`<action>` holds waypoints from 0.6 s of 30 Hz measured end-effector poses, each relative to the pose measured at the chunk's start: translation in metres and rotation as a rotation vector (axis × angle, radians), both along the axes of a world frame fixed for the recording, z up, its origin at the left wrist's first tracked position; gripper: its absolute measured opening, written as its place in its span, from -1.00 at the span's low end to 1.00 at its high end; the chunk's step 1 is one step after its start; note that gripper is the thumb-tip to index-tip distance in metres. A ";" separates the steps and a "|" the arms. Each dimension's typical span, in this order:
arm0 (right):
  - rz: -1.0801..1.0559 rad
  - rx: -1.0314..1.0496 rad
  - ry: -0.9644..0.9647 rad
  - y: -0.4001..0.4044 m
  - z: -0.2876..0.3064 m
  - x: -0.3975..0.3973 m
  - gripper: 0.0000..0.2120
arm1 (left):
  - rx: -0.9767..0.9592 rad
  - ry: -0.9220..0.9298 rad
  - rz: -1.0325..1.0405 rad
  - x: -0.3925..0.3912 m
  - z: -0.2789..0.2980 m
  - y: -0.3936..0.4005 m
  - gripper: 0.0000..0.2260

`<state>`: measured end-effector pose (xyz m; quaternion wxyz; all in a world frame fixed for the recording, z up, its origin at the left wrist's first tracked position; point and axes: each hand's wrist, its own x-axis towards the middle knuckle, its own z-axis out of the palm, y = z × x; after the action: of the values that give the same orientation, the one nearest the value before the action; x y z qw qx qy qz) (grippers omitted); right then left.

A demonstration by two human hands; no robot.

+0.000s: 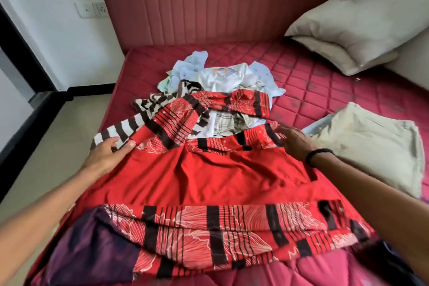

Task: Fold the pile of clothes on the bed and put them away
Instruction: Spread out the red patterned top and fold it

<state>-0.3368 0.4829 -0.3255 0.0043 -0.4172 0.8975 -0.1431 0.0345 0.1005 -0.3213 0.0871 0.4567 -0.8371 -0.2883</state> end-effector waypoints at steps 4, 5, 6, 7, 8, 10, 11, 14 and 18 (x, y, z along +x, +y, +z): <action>0.112 0.214 0.030 -0.048 -0.017 -0.037 -0.73 | 0.081 0.002 -0.016 -0.028 -0.013 -0.026 -0.18; 0.088 0.273 0.034 -0.050 -0.018 -0.041 -0.73 | 0.028 0.021 -0.013 -0.031 -0.015 -0.030 -0.34; 0.044 0.300 0.038 -0.055 -0.022 -0.046 -0.76 | -0.023 0.065 0.011 -0.031 -0.017 -0.037 -0.51; -0.006 0.324 0.057 -0.055 -0.022 -0.051 -0.82 | -0.081 0.123 0.040 -0.031 -0.015 -0.044 -0.64; -0.036 0.347 0.074 -0.058 -0.022 -0.052 -0.86 | -0.136 0.164 0.072 -0.028 -0.014 -0.053 -0.71; -0.116 0.371 0.124 -0.057 -0.015 -0.057 -0.86 | -0.208 0.215 0.121 -0.019 -0.009 -0.064 -0.69; -0.182 0.354 0.162 -0.053 -0.013 -0.062 -0.86 | -0.232 0.214 0.143 -0.015 -0.008 -0.068 -0.66; -0.339 0.284 0.217 -0.040 -0.005 -0.071 -0.80 | -0.284 0.215 0.190 -0.012 -0.009 -0.067 -0.68; -0.333 0.130 0.257 -0.034 0.001 -0.072 -0.83 | -0.344 0.270 0.187 -0.021 -0.004 -0.062 -0.72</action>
<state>-0.4087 0.4484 -0.3248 -0.1070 -0.2770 0.9544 -0.0292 0.0132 0.0387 -0.3251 0.3013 0.4678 -0.8087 -0.1907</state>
